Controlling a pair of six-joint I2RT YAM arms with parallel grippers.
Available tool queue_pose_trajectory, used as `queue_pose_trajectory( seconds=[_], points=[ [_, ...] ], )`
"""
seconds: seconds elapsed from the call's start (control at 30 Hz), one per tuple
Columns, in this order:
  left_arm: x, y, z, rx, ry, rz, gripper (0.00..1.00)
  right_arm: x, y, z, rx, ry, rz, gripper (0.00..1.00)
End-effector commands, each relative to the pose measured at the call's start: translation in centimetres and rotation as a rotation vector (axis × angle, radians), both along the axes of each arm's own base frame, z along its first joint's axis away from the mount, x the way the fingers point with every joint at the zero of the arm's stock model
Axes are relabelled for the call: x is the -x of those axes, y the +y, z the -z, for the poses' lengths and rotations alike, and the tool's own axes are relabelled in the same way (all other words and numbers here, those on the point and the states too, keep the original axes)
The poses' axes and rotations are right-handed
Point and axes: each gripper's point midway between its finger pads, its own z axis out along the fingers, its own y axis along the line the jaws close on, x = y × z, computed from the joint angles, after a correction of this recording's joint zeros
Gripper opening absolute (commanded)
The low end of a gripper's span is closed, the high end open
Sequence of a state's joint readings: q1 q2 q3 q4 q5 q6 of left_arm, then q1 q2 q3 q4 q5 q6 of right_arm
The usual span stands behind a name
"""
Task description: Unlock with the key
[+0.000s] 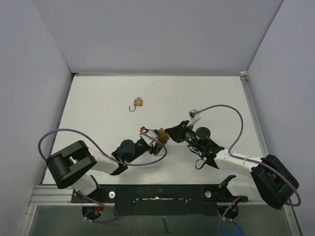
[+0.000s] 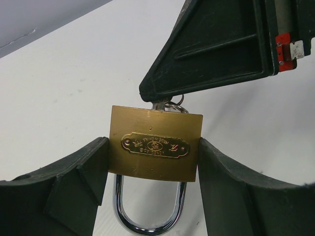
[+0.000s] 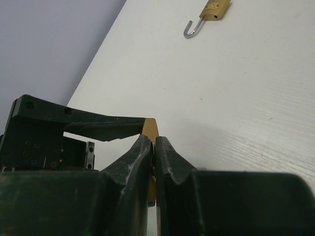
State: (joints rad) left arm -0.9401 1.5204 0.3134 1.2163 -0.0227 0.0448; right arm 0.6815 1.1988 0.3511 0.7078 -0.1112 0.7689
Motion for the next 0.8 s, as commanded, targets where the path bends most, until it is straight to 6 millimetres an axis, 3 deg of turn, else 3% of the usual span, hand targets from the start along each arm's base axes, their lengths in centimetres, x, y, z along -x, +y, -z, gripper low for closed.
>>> queue_pose_trajectory(
  seconds=[0.0,0.77],
  points=[
    [-2.5,-0.2,-13.0,0.35,-0.224,-0.097,0.0,1.8,2.2,1.4,0.002,0.138,-0.103,0.0],
    [-5.4,-1.0,-10.3,0.232,-0.16,-0.279,0.0,-0.3,2.5,2.9,0.045,0.363,0.042,0.0]
  ],
)
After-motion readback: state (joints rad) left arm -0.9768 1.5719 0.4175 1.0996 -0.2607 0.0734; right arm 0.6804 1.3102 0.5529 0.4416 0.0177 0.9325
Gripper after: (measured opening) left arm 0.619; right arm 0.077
